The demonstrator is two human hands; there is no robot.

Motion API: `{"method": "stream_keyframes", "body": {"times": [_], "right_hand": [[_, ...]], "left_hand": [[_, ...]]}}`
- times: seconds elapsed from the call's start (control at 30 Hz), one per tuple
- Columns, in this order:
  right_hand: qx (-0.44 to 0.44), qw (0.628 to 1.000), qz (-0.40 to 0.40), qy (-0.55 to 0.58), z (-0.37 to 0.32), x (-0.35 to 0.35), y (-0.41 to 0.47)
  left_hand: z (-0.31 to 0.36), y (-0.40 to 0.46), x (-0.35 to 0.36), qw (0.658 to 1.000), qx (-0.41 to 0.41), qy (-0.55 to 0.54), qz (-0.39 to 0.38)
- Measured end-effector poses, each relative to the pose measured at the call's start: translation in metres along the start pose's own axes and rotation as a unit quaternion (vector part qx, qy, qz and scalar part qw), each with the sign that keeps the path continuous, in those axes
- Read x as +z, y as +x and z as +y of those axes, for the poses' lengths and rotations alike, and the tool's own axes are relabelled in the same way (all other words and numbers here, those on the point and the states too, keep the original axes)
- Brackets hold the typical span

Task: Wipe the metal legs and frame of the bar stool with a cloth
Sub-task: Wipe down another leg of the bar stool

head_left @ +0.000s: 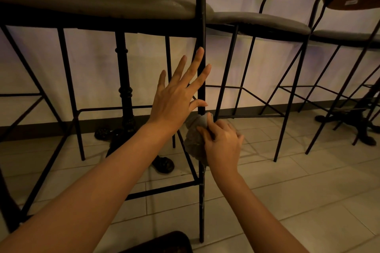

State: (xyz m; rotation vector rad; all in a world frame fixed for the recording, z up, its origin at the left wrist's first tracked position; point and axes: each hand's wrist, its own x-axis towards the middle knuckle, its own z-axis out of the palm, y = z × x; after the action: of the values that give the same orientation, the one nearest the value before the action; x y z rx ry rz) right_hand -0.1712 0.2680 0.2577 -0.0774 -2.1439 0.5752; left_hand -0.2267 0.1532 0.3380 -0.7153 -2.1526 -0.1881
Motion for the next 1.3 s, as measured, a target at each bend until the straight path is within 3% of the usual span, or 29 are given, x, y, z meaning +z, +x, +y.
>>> {"method": "stream_keyframes", "body": {"times": [0.37,0.67,1.0,1.3], "right_hand": [[0.013,0.999,-0.032,-0.019,0.021,0.009,-0.031],[0.014,1.0,-0.007,0.006,0.006,0.006,-0.013],[0.033,0.998,-0.047,-0.007,0.024,0.013,-0.043],[0.024,1.0,-0.005,0.001,0.014,0.012,-0.029]], "left_hand": [[0.002,-0.012,0.008,1.0,0.009,0.014,-0.012],[0.004,-0.016,0.011,1.0,0.002,-0.008,-0.014],[0.007,-0.025,0.017,1.0,0.003,-0.014,-0.015],[0.008,-0.028,0.018,1.0,-0.001,-0.008,-0.009]]}}
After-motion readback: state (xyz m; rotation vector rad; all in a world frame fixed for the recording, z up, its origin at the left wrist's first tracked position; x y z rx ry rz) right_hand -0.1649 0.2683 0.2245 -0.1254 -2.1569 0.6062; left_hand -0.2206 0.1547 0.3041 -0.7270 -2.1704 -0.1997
